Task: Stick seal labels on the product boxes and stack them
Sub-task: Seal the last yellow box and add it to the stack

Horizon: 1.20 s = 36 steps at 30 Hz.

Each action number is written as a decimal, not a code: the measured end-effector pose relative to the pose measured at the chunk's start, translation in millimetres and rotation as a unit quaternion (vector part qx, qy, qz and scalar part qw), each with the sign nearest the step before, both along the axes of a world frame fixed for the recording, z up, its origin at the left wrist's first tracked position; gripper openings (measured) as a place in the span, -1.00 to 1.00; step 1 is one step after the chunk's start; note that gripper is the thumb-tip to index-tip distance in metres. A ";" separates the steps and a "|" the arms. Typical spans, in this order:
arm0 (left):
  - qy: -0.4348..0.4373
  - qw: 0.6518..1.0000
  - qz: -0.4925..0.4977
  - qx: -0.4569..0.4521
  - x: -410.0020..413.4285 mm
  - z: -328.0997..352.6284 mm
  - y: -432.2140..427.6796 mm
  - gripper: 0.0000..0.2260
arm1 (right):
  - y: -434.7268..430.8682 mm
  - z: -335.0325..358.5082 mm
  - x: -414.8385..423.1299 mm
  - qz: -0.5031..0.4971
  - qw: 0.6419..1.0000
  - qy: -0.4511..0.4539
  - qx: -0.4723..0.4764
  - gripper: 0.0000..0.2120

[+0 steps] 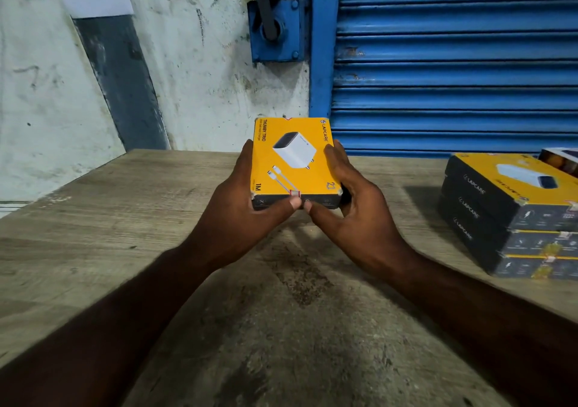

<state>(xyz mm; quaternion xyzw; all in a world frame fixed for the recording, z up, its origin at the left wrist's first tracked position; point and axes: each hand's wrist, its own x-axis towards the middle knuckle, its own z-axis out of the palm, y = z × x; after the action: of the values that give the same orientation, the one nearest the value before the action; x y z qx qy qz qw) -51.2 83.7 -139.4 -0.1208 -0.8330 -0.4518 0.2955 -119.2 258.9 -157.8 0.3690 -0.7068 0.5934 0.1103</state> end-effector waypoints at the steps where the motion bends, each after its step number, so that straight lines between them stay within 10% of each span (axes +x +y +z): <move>1: -0.001 1.000 0.004 -0.004 0.3 0.2 0.5 -0.38 | 0.9 0.8 0.6 0.005 1.000 -0.004 -0.003 -0.15; 9: -0.029 0.999 -0.044 0.000 -2.2 1.0 -1.8 -0.28 | -1.4 4.1 5.4 -0.018 1.000 0.004 -0.022 -0.09; 16: -0.140 0.882 -0.154 0.423 -0.8 11.3 6.2 -0.53 | -1.5 4.2 5.1 -0.020 0.999 -0.006 -0.041 -0.18; 28: -0.139 0.890 -0.121 0.417 -0.6 8.4 7.6 -0.65 | -3.7 0.4 5.4 -0.016 1.000 0.000 0.017 0.02; 36: -0.101 0.900 -0.111 0.409 -3.6 5.6 7.0 -0.55 | -3.0 8.0 9.4 0.026 0.994 -0.091 -0.051 -0.34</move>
<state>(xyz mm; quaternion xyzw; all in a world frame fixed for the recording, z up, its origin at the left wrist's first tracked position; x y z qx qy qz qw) -54.8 90.7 -133.7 -0.0344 -0.5816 -0.7923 0.1810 -109.7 255.9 -149.8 0.3254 -0.6731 0.6624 0.0485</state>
